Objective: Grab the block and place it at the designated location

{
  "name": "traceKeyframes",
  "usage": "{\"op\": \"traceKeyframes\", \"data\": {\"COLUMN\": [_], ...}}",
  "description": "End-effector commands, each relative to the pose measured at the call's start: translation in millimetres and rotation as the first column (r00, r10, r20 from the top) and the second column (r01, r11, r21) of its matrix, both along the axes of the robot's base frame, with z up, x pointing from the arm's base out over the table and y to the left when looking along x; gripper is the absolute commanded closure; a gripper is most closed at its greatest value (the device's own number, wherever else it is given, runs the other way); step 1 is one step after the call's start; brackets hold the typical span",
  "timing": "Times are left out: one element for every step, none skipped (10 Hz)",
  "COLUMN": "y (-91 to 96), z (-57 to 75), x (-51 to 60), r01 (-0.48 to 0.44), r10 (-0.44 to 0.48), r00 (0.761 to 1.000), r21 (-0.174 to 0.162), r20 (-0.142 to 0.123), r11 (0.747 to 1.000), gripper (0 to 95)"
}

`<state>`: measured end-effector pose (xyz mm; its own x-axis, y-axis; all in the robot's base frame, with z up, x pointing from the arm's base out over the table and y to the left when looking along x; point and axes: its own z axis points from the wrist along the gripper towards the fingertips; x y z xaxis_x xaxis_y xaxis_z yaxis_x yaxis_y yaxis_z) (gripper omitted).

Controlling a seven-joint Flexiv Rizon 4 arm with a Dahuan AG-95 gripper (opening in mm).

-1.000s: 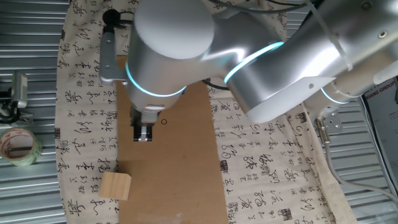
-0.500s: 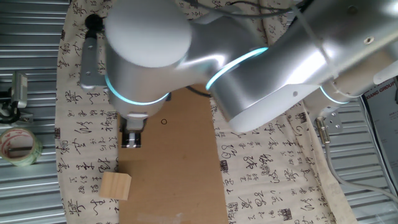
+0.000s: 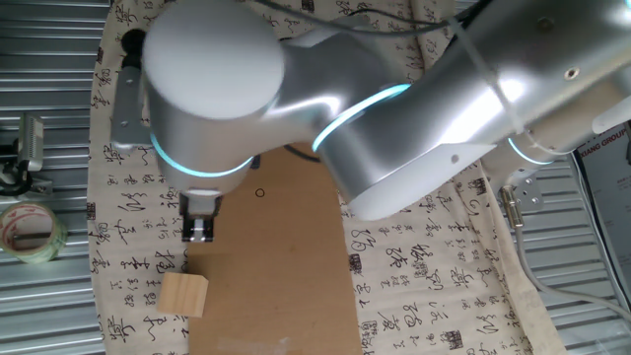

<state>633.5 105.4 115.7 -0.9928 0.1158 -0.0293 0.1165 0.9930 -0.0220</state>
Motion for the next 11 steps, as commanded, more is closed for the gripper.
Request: {"op": "traceKeyframes", "data": {"y": [2.9, 5.0, 7.0, 10.5, 13.1, 17.8, 20.8, 23.8, 26.5, 32.1, 36.1], "z": [-0.4, 0.1, 0.7, 1.4, 1.3, 0.7, 0.2, -0.5, -0.9, -1.1, -1.3], "x": [5.1, 8.3, 10.9, 14.6, 16.2, 18.2, 19.8, 22.0, 24.1, 27.2, 29.8], "r01": [0.007, 0.014, 0.02, 0.029, 0.036, 0.045, 0.053, 0.059, 0.065, 0.079, 0.09], "r10": [-0.007, -0.014, -0.02, -0.029, -0.036, -0.045, -0.053, -0.059, -0.065, -0.079, -0.09], "r00": [1.0, 1.0, 1.0, 1.0, 0.999, 0.999, 0.999, 0.998, 0.998, 0.997, 0.996], "r21": [0.001, 0.002, 0.002, 0.001, 0.0, -0.001, 0.001, 0.0, -0.001, -0.002, -0.002], "r20": [0.001, -0.002, -0.003, -0.005, -0.007, -0.006, -0.006, -0.006, -0.005, -0.005, -0.005], "r11": [1.0, 1.0, 1.0, 1.0, 0.999, 0.999, 0.999, 0.998, 0.998, 0.997, 0.996], "gripper": [95.0, 95.0, 95.0, 95.0, 95.0, 95.0, 95.0, 95.0, 95.0, 95.0, 95.0]}}
